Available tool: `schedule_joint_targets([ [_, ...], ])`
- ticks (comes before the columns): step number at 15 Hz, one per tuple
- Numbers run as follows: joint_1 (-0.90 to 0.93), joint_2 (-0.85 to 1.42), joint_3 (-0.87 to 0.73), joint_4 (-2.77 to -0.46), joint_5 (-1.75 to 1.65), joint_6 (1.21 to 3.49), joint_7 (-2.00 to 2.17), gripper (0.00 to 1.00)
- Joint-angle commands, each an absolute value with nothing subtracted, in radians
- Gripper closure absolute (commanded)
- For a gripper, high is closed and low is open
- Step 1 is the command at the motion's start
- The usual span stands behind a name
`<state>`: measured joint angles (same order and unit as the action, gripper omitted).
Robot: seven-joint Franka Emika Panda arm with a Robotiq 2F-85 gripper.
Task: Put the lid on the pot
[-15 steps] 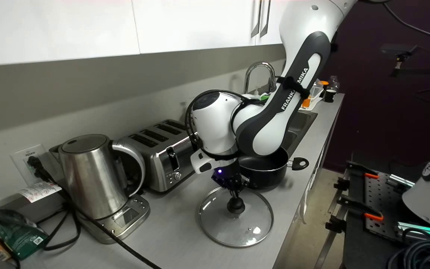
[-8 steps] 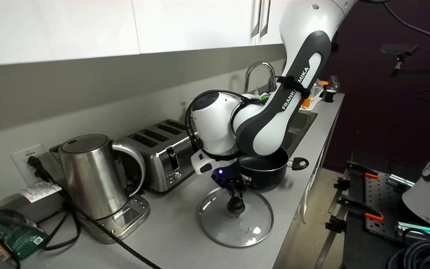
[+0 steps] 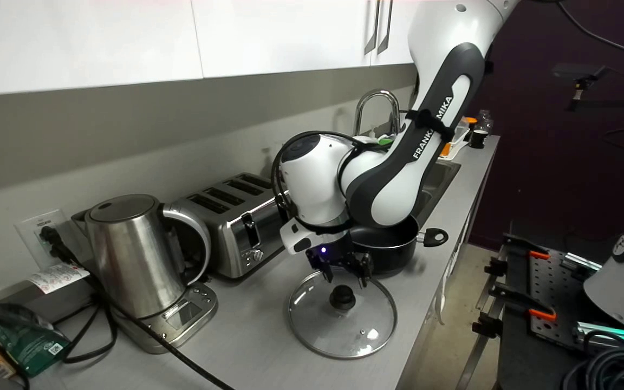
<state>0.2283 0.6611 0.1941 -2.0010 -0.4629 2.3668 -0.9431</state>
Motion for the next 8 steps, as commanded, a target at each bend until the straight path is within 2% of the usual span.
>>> schedule_joint_targets([
  [1,0.223,0.644,0.200,-2.025,-0.471,2.355,-0.961,0.00],
  [8,0.221,0.656,0.195,-2.026,-0.476,2.348,-0.971,0.00],
])
